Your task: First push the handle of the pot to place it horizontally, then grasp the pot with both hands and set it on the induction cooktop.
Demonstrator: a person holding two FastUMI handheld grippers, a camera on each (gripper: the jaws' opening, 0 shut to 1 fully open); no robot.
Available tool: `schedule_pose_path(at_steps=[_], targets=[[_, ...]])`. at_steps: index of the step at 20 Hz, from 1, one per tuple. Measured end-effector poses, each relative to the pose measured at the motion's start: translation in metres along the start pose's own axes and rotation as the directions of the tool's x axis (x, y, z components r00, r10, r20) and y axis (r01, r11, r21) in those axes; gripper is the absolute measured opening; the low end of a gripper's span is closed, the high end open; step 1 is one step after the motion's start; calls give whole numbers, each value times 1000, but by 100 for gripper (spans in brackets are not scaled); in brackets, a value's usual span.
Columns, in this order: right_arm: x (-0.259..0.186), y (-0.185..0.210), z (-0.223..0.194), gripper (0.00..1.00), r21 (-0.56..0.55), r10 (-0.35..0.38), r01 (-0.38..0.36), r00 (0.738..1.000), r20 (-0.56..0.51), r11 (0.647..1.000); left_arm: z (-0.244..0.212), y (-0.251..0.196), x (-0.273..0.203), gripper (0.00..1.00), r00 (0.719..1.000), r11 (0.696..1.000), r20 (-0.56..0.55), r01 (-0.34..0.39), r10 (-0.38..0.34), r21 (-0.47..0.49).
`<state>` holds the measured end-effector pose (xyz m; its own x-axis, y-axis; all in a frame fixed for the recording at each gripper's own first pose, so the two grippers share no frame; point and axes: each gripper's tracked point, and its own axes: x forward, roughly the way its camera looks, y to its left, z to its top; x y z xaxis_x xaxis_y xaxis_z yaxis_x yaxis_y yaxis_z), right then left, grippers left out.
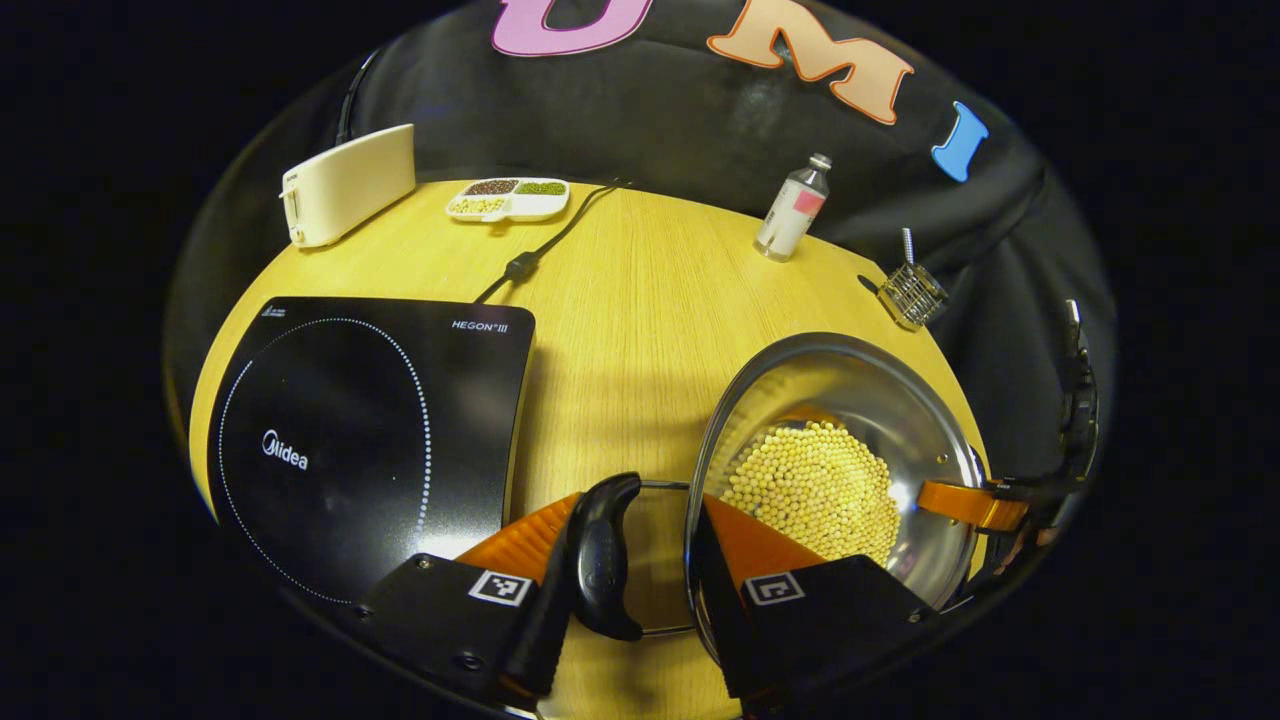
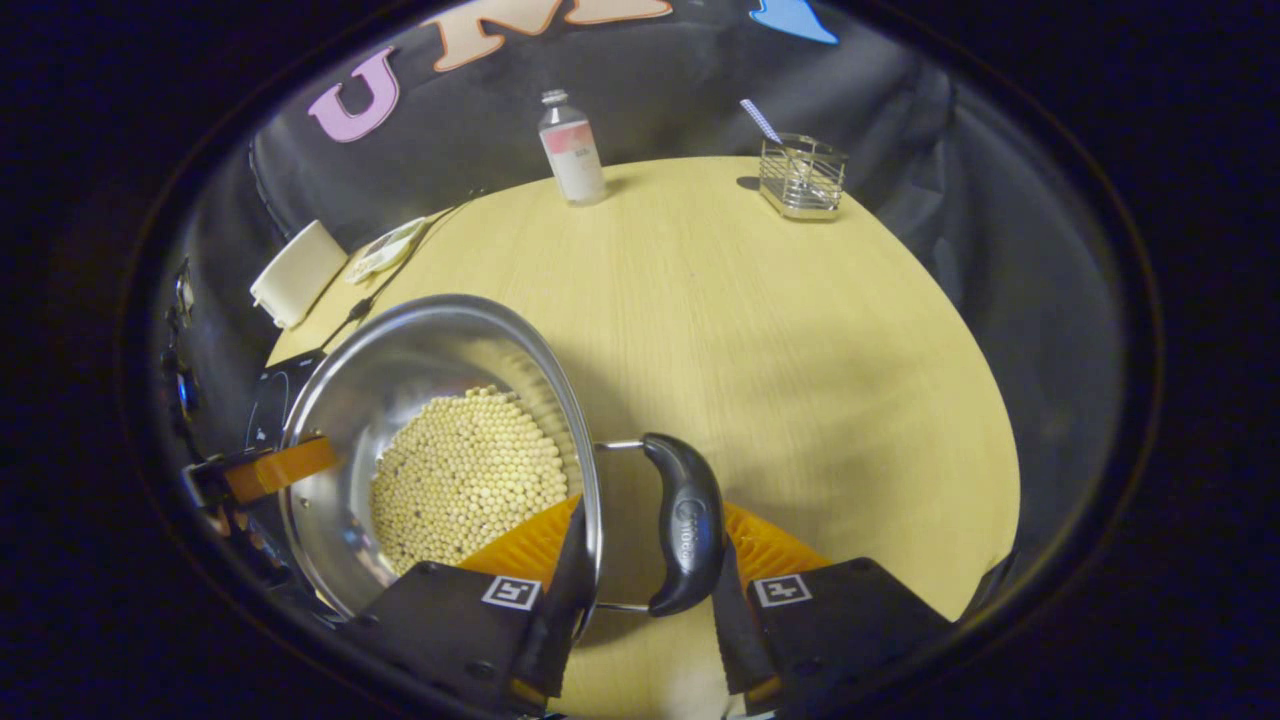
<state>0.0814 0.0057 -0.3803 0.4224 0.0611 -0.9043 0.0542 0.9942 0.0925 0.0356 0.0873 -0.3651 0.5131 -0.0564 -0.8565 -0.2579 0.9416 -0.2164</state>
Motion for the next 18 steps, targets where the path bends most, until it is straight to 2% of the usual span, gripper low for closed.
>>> schedule_pose_path(at_steps=[1, 2, 5, 9, 10, 11, 14, 15, 18], targets=[[0, 0, -1, 62, -3, -3, 3, 1000, 0, 1000, -2, -1, 0, 65, 1000, 1000, -2, 1, -1, -3], [-2, 0, -1, 58, 0, -6, 6, 1000, -3, 1000, -1, -2, 0, 63, 1000, 1000, -3, 1, -1, -1], [-3, -1, 0, 58, 4, -15, 15, 1000, 3, 1000, 1, -3, -1, 65, 1000, 1000, 0, 3, -3, 19], [-14, -8, 4, 58, 14, -23, 23, 999, 27, 1000, 10, -12, -3, 63, 1000, 999, 18, 16, -16, 34], [-17, -10, 5, 63, 17, -21, 20, 999, 29, 1000, 10, -14, -6, 65, 1000, 999, 16, 15, -16, 38], [-19, -10, 6, 58, 19, -16, 16, 999, 33, 1000, 13, -16, -9, 63, 1000, 999, 22, 14, -15, 40], [-31, -9, 12, 63, 20, -7, 6, 999, 40, 1000, 18, -20, -22, 63, 999, 999, 34, 2, -4, 43], [-36, -7, 14, 58, 15, 1, -1, 999, 38, 1000, 20, -20, -30, 65, 999, 999, 37, -4, 3, 38], [-51, 10, 24, 58, -6, 26, -26, 999, 46, 1000, 30, -12, -53, 65, 998, 999, 64, -26, 25, 18]])
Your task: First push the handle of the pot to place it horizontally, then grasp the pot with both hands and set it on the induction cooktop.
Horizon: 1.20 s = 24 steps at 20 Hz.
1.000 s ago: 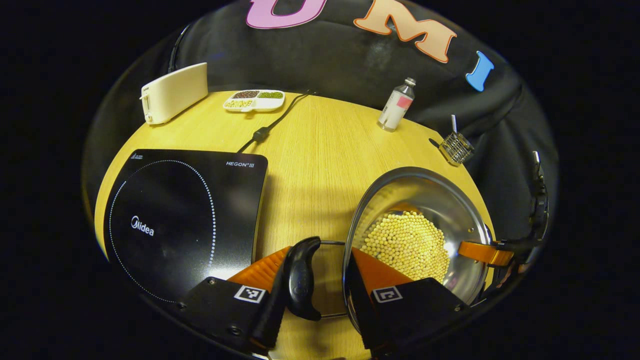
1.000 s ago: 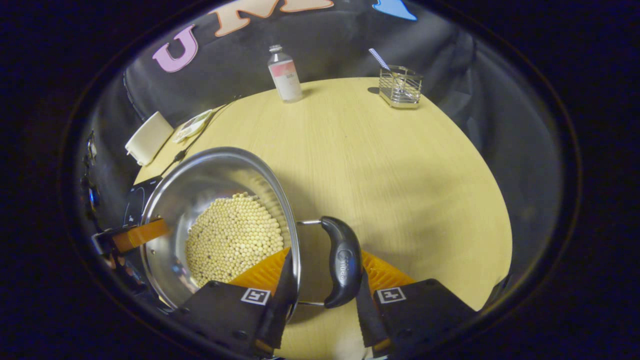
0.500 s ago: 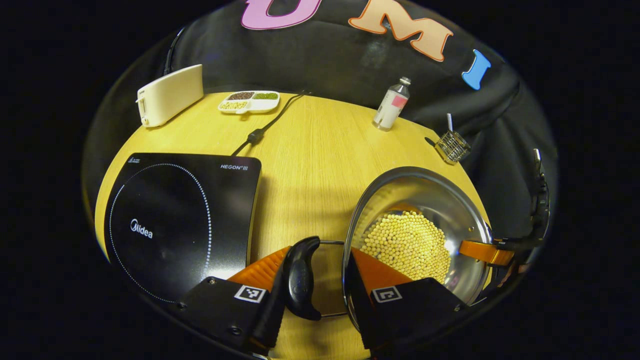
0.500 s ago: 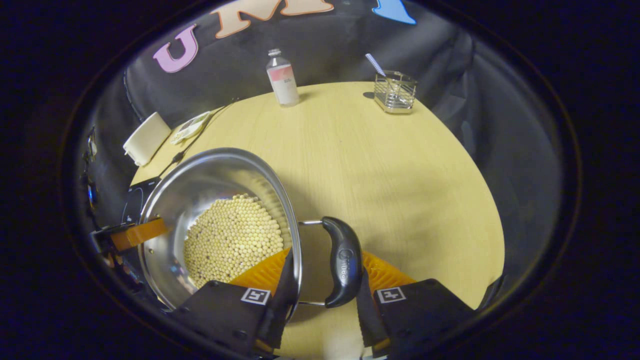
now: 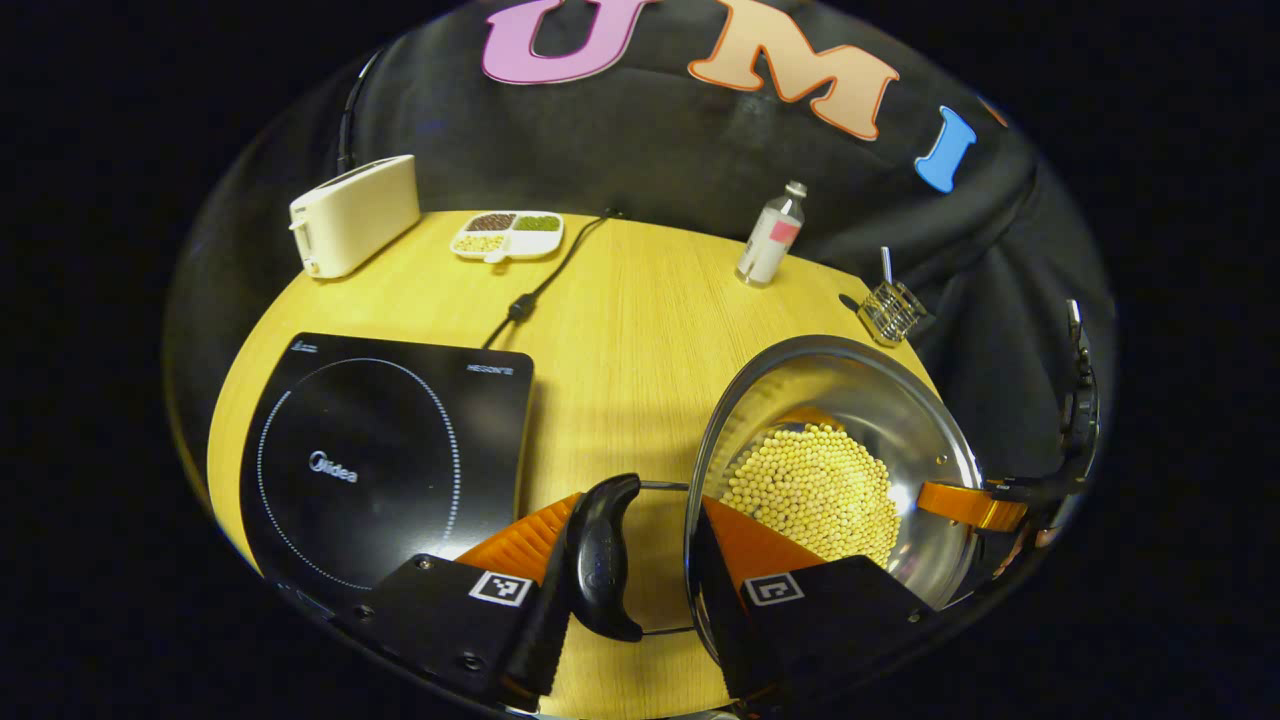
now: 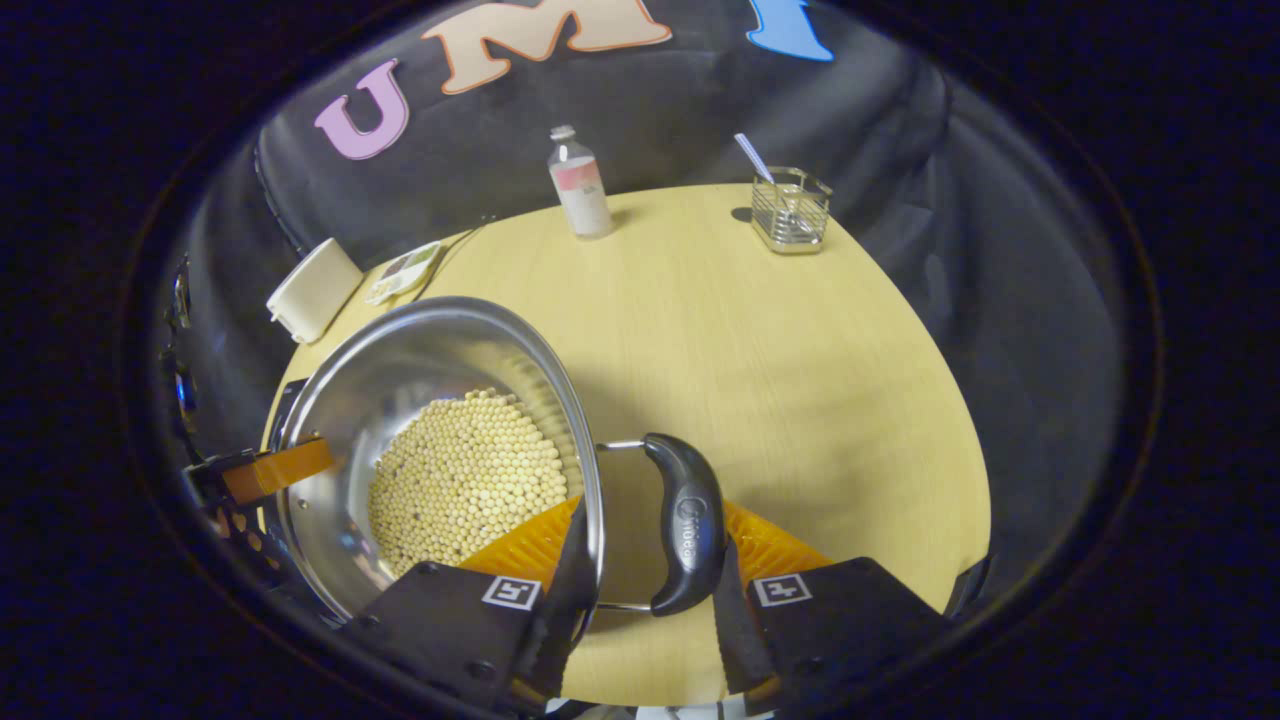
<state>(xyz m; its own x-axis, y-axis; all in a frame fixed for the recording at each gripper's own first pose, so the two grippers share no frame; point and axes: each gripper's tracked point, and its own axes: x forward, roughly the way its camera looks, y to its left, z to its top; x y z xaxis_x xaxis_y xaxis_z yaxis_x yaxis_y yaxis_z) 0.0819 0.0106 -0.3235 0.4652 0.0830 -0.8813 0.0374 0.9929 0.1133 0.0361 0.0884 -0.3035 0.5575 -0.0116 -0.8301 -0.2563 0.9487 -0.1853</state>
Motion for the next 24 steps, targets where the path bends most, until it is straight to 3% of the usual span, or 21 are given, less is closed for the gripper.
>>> schedule_pose_path(at_steps=[2, 3, 4, 9, 13, 24], targets=[[-9, 15, 5, 57, -20, 6, -5, 1000, 9, 1000, 6, 12, -11, 63, 1000, 1000, 7, -8, 8, -18], [-13, 23, 7, 63, -25, 8, -8, 1000, 11, 1000, 8, 18, -15, 63, 1000, 999, 0, -8, 8, -31], [-14, 30, 8, 58, -27, 8, -8, 1000, 12, 1000, 9, 24, -21, 63, 1000, 999, -4, -7, 6, -41], [-16, 83, 6, 58, 4, -2, 2, 1000, 28, 1000, 21, 71, -38, 65, 1000, 1000, -9, -10, 9, -16], [-17, 137, -5, 58, 24, -4, 4, 1000, 30, 1000, 33, 120, -49, 63, 1000, 1000, -2, -6, 6, 15], [6, 276, -19, 58, -16, 28, -29, 1000, -10, 999, 37, 259, -72, 64, 998, 998, -26, -55, 55, -13]])
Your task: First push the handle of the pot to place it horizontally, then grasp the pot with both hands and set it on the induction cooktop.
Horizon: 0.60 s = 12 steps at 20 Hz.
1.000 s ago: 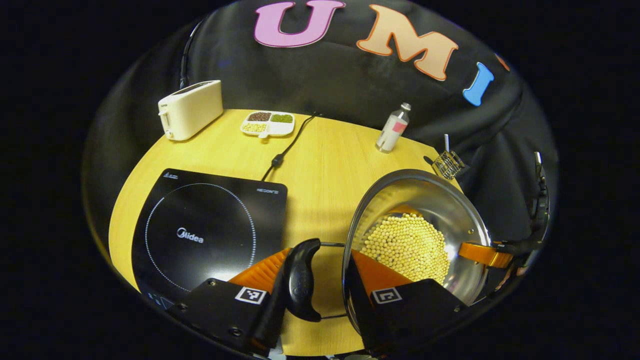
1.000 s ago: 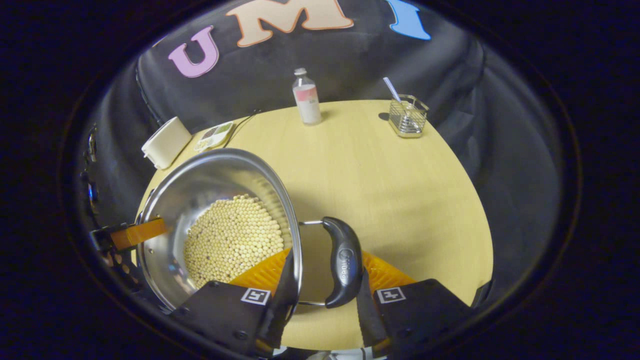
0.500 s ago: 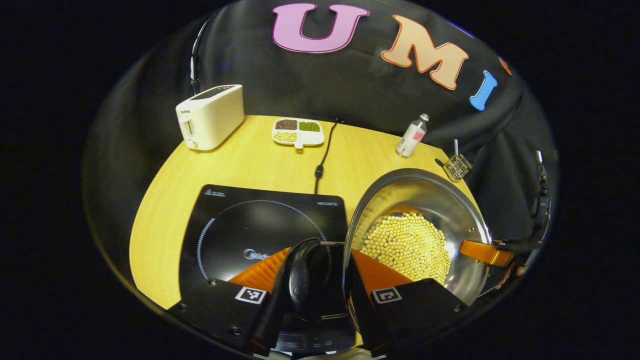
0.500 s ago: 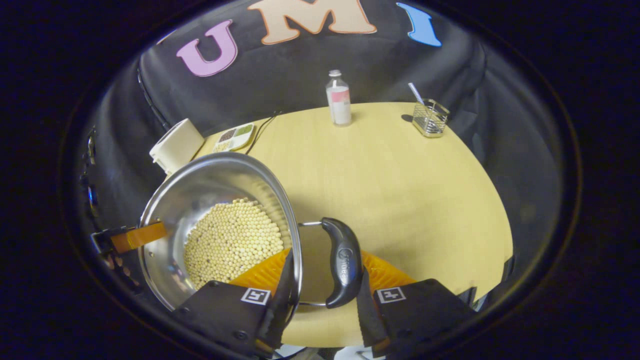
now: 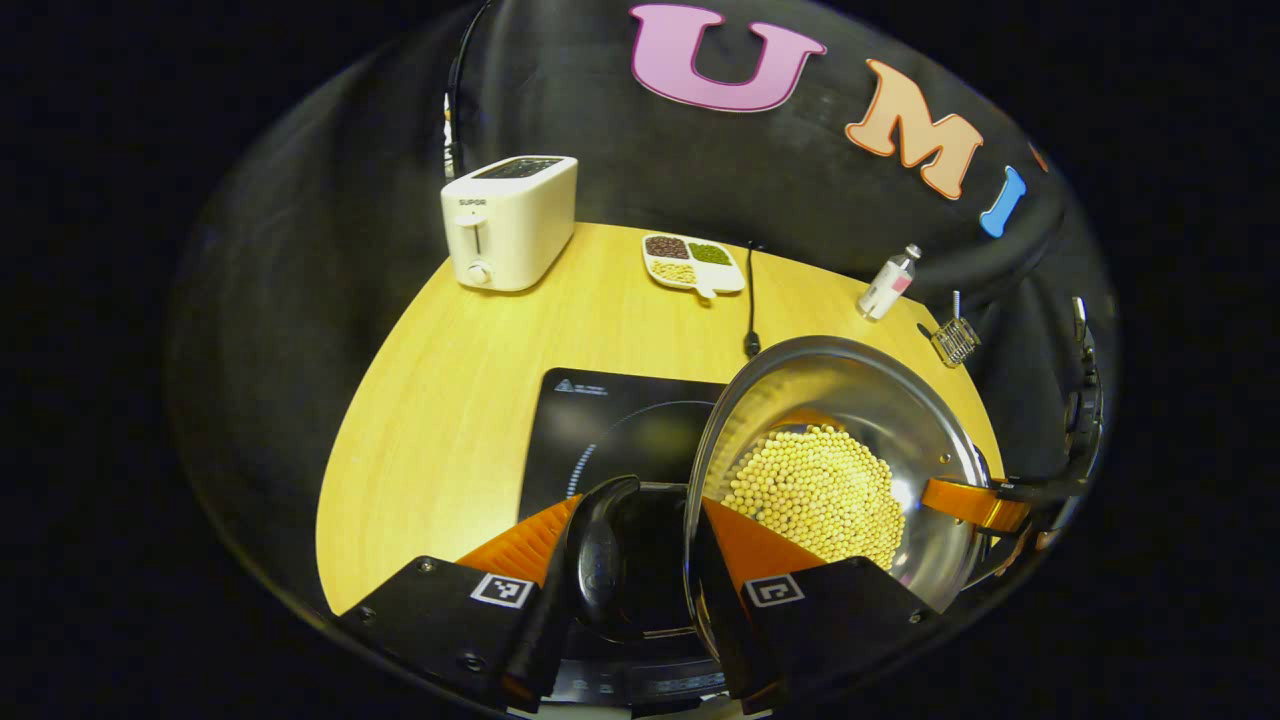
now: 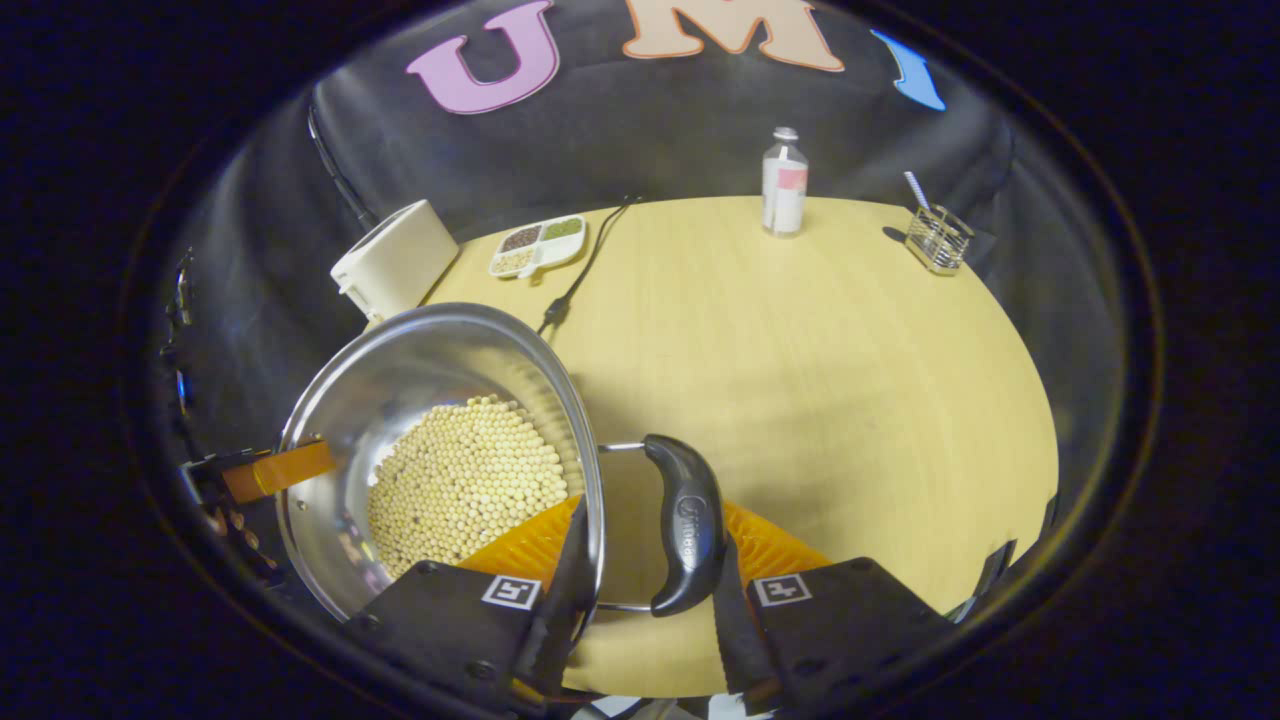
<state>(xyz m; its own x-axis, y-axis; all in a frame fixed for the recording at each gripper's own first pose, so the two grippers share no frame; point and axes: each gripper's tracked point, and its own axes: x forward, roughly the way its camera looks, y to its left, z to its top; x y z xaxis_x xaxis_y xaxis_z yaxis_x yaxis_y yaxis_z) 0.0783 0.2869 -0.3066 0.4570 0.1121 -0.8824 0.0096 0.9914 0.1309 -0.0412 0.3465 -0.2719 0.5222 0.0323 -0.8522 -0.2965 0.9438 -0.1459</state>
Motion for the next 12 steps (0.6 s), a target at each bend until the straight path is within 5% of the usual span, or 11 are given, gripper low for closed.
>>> schedule_pose_path(at_steps=[12], targets=[[30, 53, -6, 62, -4, -22, 22, 1000, -3, 1000, 3, 61, 20, 63, 1000, 1000, -8, -1, 1, 0]])
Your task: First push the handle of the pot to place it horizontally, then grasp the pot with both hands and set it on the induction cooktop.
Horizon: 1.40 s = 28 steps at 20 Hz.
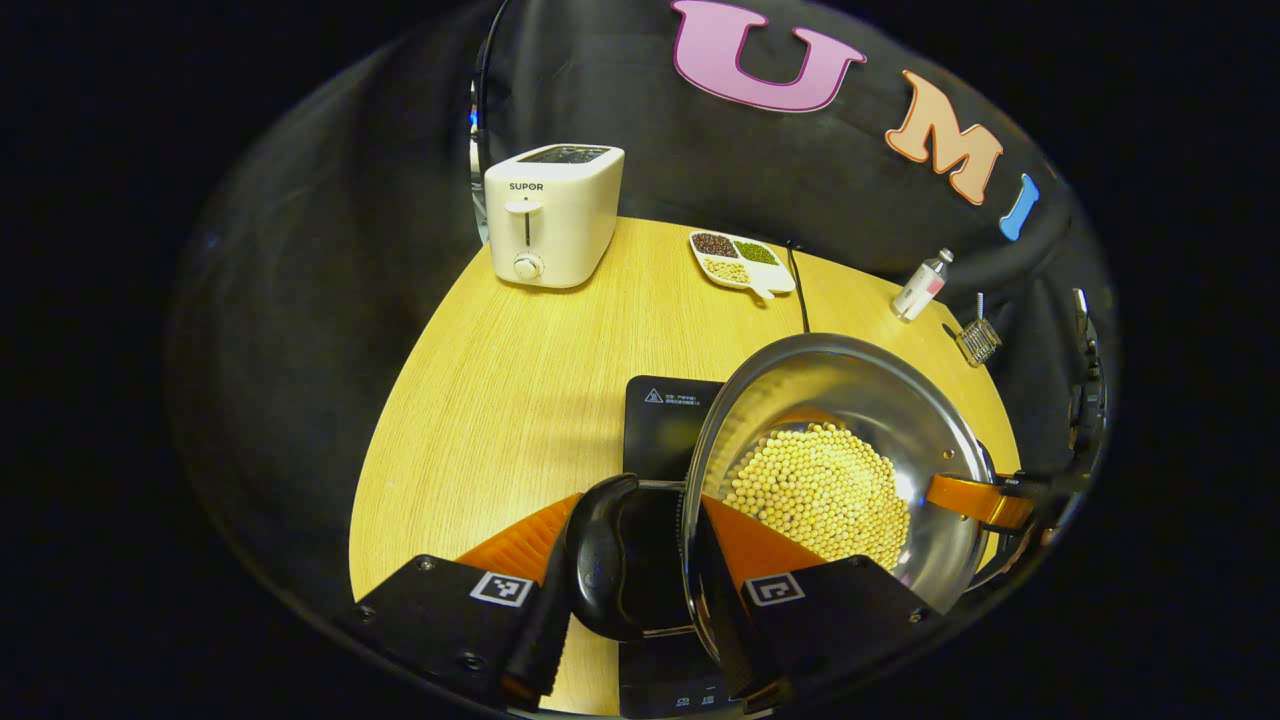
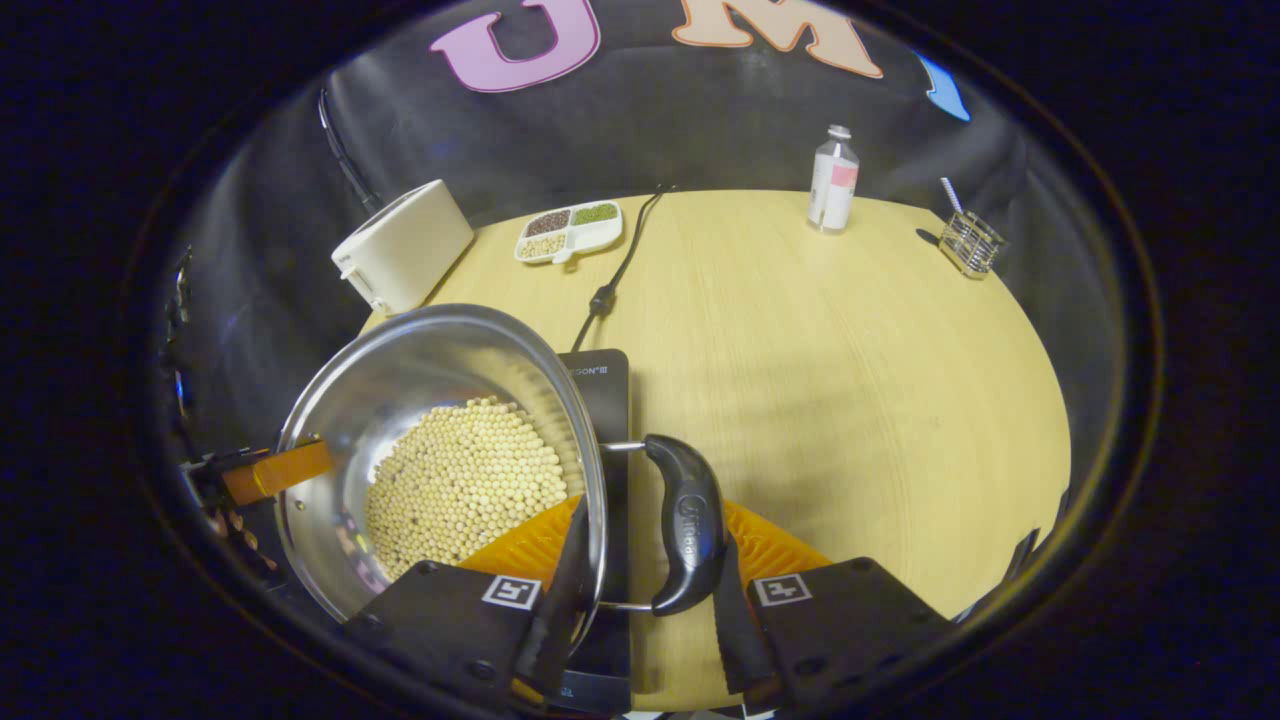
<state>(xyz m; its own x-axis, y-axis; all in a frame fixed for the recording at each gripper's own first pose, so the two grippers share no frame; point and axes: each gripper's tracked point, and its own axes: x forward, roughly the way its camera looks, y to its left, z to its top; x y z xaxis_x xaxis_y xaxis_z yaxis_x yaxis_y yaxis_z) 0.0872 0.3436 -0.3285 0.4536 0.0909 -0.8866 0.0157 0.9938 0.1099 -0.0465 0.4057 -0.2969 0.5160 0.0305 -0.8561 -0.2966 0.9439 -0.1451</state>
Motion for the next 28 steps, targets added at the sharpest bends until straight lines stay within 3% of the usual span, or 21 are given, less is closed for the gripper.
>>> schedule_pose_path(at_steps=[7, 8, 11, 12, 15, 16, 18, 19, 21, 22, 23, 26, 28], targets=[[2, 1, 1, 58, 30, -11, 11, 1000, 11, 999, 1, 0, 7, 63, 1000, 1000, 11, 19, -19, -5], [2, 1, 0, 63, 27, -9, 8, 1000, 11, 1000, 0, -1, 7, 64, 1000, 1000, 13, 22, -22, -9], [3, 0, 2, 63, 31, -6, 6, 1000, 15, 1000, 1, 1, 6, 64, 1000, 1000, 20, 23, -23, 6], [3, 0, 0, 58, 31, -7, 7, 1000, 11, 1000, 1, 1, 6, 65, 1000, 1000, 20, 22, -22, 7], [5, 0, 0, 60, 25, -8, 8, 1000, 11, 1000, 1, 0, 5, 66, 1000, 1000, 18, 20, -20, 12], [4, 0, 1, 66, 24, -9, 9, 1000, 15, 1000, 0, 1, 6, 67, 1000, 1000, 15, 17, -17, 15], [5, 0, 2, 65, 21, -8, 8, 1000, 17, 1000, 2, 0, 4, 70, 1000, 999, 22, 13, -13, 32], [5, 2, 1, 68, 21, -1, 1, 1000, 15, 1000, 5, -1, 4, 67, 999, 999, 33, 15, -16, 45], [6, 6, -1, 93, 16, 14, -14, 1000, 4, 1000, 12, -4, 2, 72, 998, 998, 53, 23, -26, 63], [9, 8, -2, 95, 10, 20, -20, 1000, 4, 1000, 13, -7, 4, 82, 998, 997, 58, 25, -29, 71], [9, 10, -1, 93, 7, 25, -25, 1000, 4, 1000, 13, -8, 5, 82, 998, 997, 55, 20, -25, 79], [7, 13, 5, 96, 11, 41, -41, 999, 20, 999, 17, -5, 7, 100, 998, 997, 62, -2, -2, 75], [4, 11, 11, 95, 30, 45, -46, 998, 41, 998, 27, -2, 3, 100, 995, 996, 102, -28, 20, 80]])
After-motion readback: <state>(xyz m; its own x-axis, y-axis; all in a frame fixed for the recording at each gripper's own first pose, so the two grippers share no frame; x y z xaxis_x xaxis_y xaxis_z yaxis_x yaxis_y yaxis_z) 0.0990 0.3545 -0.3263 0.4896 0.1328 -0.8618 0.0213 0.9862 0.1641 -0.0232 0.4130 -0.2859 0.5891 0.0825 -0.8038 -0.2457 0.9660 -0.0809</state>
